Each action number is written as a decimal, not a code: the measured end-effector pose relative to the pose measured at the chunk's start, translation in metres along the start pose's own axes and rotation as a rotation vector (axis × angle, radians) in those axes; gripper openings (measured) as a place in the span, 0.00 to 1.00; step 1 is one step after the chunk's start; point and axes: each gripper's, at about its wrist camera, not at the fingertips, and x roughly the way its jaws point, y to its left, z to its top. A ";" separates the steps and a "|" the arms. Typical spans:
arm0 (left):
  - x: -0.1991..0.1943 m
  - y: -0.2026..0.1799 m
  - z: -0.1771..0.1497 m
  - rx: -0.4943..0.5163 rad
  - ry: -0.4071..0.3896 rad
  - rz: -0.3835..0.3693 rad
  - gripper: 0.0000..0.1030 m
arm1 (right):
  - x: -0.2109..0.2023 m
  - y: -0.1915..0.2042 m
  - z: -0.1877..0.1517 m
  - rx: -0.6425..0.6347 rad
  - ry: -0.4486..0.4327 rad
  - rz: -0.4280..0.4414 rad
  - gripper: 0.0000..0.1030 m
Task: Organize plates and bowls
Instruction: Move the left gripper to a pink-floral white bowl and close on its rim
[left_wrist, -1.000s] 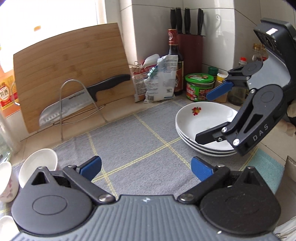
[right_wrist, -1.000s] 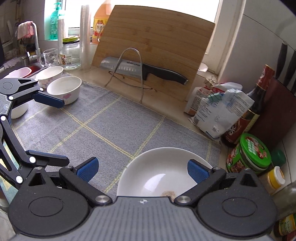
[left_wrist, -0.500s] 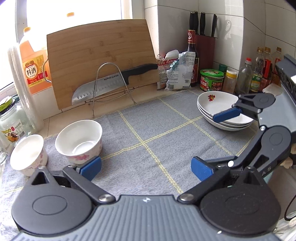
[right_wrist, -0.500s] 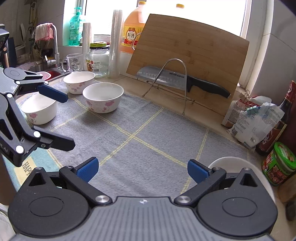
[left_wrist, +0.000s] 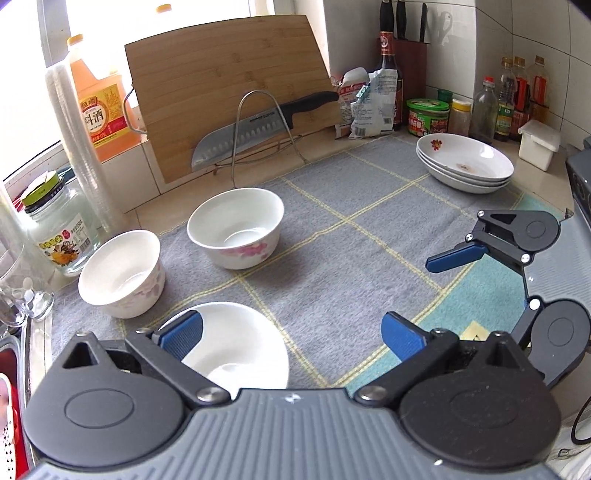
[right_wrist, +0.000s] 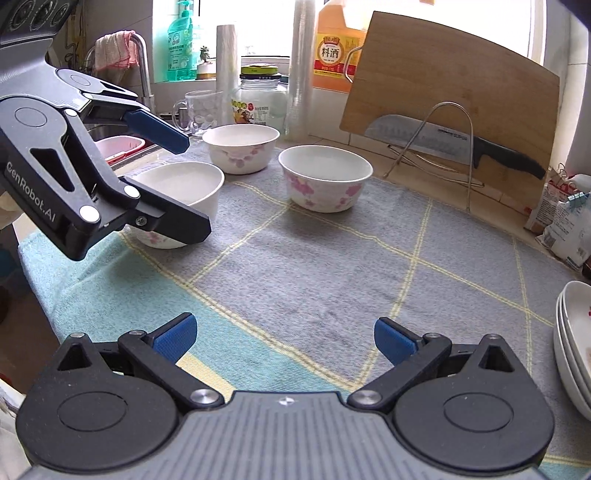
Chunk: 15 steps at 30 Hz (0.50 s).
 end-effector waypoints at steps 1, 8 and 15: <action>0.000 0.007 -0.002 -0.007 0.008 0.003 0.99 | 0.003 0.005 0.002 -0.005 0.000 0.003 1.00; 0.006 0.048 -0.013 -0.021 0.049 0.046 0.99 | 0.020 0.039 0.018 -0.053 -0.019 0.043 1.00; 0.023 0.086 -0.017 -0.056 0.114 0.040 0.99 | 0.038 0.064 0.033 -0.081 -0.040 0.055 1.00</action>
